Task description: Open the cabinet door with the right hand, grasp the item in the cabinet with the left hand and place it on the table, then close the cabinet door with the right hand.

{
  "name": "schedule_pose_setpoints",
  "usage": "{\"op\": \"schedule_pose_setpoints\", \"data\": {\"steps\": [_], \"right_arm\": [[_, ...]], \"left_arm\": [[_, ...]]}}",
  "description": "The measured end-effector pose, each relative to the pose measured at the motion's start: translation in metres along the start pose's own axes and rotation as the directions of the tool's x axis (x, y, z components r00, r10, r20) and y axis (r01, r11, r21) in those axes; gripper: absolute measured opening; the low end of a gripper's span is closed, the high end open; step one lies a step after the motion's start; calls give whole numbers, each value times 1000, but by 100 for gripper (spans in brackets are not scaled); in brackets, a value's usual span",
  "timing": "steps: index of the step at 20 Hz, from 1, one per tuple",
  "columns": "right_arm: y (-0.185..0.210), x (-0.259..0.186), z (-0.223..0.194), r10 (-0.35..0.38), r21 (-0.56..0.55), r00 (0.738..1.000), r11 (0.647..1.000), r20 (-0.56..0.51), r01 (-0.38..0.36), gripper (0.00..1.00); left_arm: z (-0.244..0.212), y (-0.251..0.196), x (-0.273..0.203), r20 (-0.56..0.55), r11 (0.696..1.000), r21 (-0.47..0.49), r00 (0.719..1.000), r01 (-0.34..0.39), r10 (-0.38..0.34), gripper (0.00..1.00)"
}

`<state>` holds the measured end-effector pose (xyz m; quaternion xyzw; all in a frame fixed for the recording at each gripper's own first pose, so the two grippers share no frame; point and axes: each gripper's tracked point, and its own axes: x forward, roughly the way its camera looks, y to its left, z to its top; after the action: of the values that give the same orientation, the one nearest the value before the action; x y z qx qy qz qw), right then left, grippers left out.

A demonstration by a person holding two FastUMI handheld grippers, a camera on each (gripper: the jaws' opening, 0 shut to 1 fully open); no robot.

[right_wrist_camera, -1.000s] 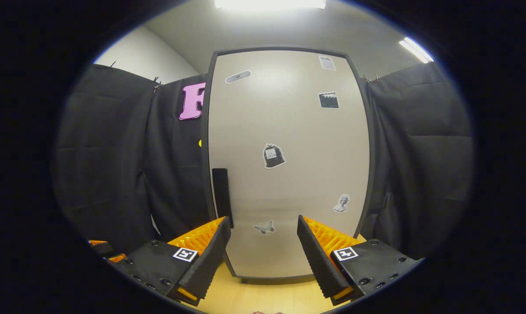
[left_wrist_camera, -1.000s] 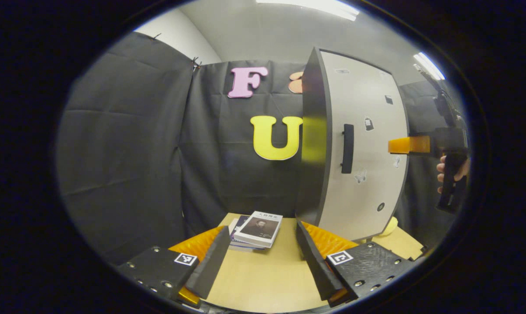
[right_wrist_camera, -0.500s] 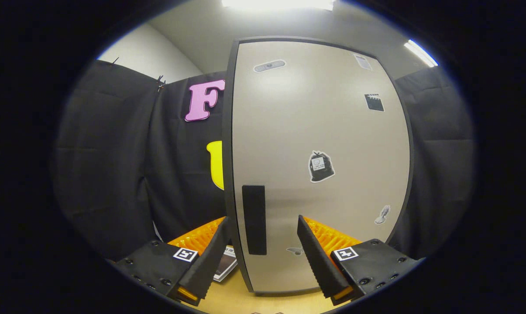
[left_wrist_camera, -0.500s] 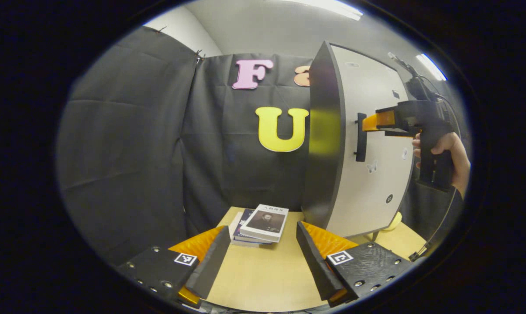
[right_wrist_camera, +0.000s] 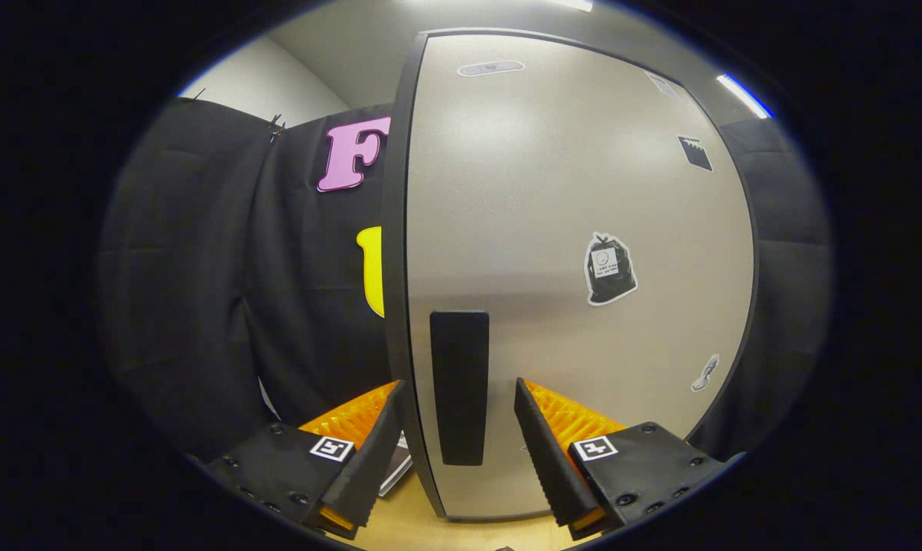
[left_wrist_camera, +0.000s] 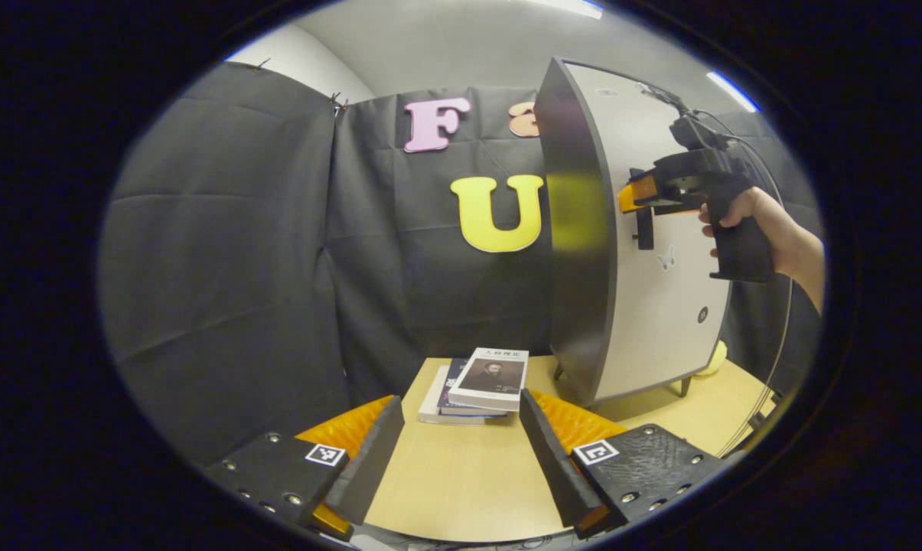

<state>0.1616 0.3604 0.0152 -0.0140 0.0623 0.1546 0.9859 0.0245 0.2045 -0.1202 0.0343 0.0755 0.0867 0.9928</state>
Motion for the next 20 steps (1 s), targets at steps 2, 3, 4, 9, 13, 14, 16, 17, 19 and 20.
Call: {"op": "schedule_pose_setpoints", "data": {"steps": [2,3,4,9,13,14,16,17,19,20], "right_arm": [[-2,3,-1,-6,13,1000,1000,-7,7,70],[2,3,-3,3,26,1000,1000,-12,-3,55],[1,8,-7,6,35,1000,999,-16,-6,49],[0,5,-4,-3,29,1000,1000,-25,3,30],[1,4,-4,20,38,1000,999,-15,-19,24],[-1,4,-4,23,25,1000,999,-15,-23,23],[0,1,-6,41,-6,999,999,-10,-41,15],[1,0,-6,60,-8,998,998,-17,-60,14],[3,-8,-5,94,17,995,995,-32,-93,15],[4,-10,-5,102,13,994,995,-34,-101,15]], "left_arm": [[-3,7,2,-11,1000,-23,1000,-13,12,92],[-6,9,0,-17,1000,-21,1000,-20,19,92],[-6,10,-2,-15,1000,-6,1000,-24,24,92],[0,-1,-10,15,999,45,1000,11,-12,92],[11,-17,-18,50,997,46,997,59,-61,92],[11,-21,-19,54,997,37,996,69,-71,92],[8,-23,-21,48,997,28,996,76,-77,92],[6,-24,-21,42,997,23,996,77,-78,92],[2,-30,-22,34,996,4,995,92,-92,92],[1,-33,-22,30,995,-8,994,103,-103,92]]}}
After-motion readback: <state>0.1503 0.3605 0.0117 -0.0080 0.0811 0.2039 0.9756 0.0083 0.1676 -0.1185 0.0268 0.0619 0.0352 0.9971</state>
